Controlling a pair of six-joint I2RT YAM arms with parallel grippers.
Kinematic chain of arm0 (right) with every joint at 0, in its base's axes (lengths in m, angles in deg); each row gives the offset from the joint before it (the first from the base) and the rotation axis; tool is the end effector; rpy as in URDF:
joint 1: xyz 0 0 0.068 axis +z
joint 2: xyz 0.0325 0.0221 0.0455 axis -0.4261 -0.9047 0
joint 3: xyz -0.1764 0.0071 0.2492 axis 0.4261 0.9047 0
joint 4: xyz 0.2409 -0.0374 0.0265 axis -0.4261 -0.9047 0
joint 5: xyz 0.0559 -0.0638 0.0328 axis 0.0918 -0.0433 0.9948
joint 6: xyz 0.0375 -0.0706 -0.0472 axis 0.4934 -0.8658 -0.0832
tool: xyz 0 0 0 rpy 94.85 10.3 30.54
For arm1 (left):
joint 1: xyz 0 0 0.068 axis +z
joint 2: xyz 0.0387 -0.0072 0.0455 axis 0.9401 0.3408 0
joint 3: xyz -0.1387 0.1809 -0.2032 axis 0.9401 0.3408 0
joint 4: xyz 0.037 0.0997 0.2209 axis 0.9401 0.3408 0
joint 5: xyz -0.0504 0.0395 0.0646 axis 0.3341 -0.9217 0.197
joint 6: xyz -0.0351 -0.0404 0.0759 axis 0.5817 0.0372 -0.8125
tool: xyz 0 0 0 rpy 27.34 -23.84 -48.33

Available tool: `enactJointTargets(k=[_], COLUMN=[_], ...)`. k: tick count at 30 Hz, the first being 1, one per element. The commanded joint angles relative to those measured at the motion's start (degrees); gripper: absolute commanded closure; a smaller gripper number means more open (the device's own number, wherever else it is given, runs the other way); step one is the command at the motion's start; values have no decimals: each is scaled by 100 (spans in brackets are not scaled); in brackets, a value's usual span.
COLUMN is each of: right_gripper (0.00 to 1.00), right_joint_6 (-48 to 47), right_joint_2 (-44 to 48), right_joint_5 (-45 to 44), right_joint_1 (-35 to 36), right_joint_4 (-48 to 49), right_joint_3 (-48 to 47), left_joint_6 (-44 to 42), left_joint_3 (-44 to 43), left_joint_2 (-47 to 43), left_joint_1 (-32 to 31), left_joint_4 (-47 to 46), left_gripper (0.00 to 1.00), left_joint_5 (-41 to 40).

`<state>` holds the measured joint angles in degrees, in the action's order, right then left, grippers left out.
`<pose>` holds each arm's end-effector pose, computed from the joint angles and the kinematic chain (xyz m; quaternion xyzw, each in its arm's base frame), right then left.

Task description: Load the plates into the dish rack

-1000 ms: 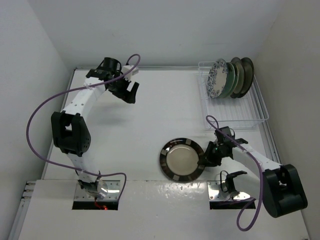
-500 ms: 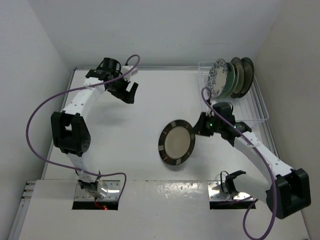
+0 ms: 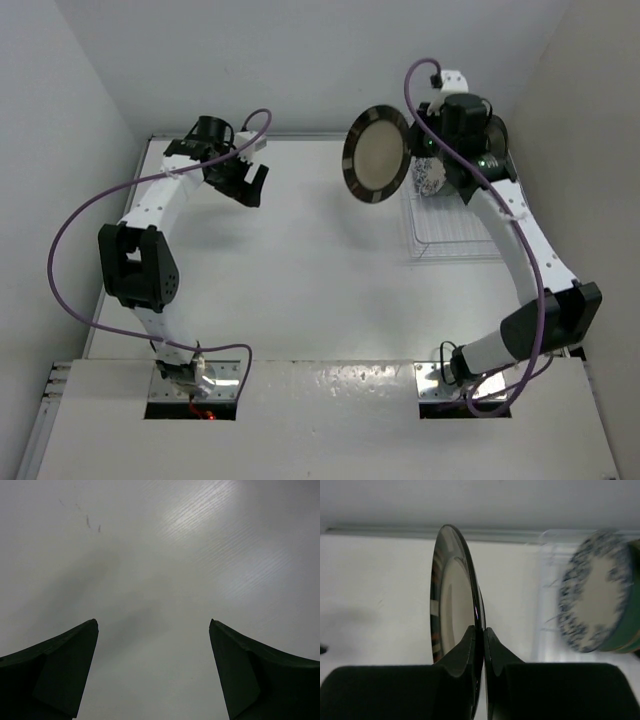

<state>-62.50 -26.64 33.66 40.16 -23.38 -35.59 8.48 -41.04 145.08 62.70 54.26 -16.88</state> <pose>0.3494 0.0913 0.4172 0.0464 0.8191 0.1652 0.5475 0.3934 -0.0757 0.3007 0.2308 0.9204 -0.1222 0.2910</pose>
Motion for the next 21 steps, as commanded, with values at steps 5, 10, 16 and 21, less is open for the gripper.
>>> enactJointTargets(k=[5,10,16,21], right_gripper=[100,100,100,100], right_joint_6=[-1583,-2648,-2912,-3106], right_joint_2=[-709,-1159,-1361,-1669], right_joint_5=[-1618,-1997,-1725,-1830], right_joint_1=[-702,-852,-958,-966], right_joint_4=[1614,2037,2652,2723], right_joint_3=[-1691,-1955,-1315,-1217], left_joint_6=[-34,-34,-34,-34], left_joint_3=[37,-15,-68,-68], left_joint_2=[-303,-250,-127,-75], left_joint_1=[324,386,439,439], left_joint_4=[-22,-22,-22,-22], left_gripper=[3,3,3,3], left_joint_5=[8,8,8,8])
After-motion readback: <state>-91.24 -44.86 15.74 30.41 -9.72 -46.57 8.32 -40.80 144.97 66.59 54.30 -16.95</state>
